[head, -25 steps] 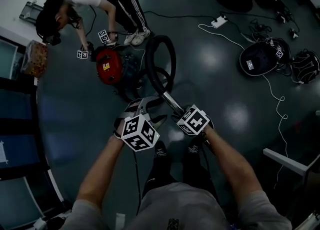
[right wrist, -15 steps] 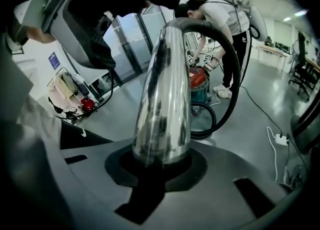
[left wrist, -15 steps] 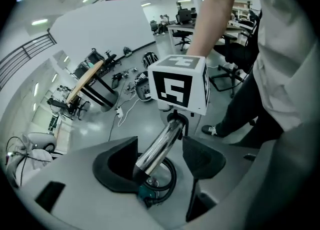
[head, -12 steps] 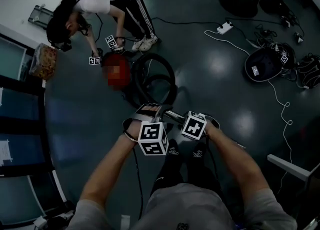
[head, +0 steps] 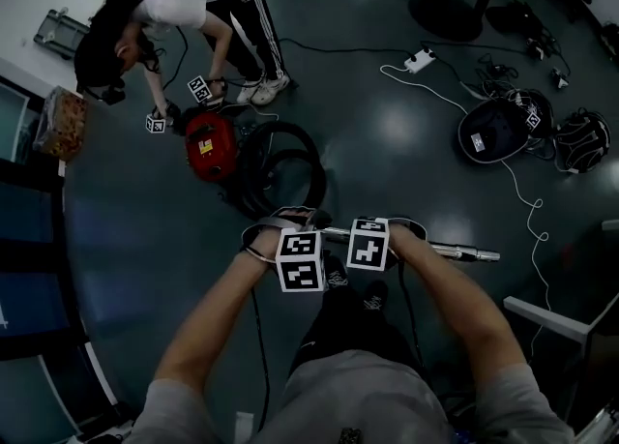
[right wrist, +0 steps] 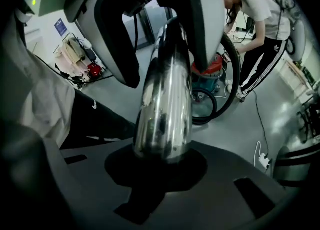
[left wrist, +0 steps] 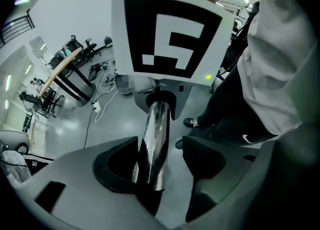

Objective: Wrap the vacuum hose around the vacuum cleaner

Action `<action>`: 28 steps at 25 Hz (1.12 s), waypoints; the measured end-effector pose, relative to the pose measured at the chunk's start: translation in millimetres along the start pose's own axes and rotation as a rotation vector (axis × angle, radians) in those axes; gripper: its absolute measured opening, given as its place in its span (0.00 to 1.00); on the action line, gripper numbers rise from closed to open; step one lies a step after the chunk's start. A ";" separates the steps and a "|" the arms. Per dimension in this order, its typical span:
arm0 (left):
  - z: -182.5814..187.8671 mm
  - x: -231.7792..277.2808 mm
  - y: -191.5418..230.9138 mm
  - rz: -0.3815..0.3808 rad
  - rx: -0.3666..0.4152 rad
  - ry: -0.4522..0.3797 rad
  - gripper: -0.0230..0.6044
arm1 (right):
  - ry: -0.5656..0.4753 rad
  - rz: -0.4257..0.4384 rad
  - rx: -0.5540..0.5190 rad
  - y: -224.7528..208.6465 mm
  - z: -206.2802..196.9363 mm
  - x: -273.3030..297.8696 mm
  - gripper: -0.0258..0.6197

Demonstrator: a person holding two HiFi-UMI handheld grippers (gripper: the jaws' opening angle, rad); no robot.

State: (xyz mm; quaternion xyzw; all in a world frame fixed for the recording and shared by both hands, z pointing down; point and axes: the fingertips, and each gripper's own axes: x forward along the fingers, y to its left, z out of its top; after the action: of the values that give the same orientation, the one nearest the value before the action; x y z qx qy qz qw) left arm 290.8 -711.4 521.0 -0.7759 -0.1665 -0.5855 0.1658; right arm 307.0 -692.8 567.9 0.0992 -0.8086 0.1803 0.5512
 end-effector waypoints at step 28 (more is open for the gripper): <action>-72.4 49.5 40.5 0.045 -0.144 -0.133 0.25 | 0.198 -0.046 -0.306 -65.5 56.5 23.1 0.16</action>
State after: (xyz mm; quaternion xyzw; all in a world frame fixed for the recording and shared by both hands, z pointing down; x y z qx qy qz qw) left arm 260.2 -777.0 585.0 -0.8267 -0.1170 -0.5390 0.1113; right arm 273.6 -774.6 582.8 0.0142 -0.7660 0.0513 0.6407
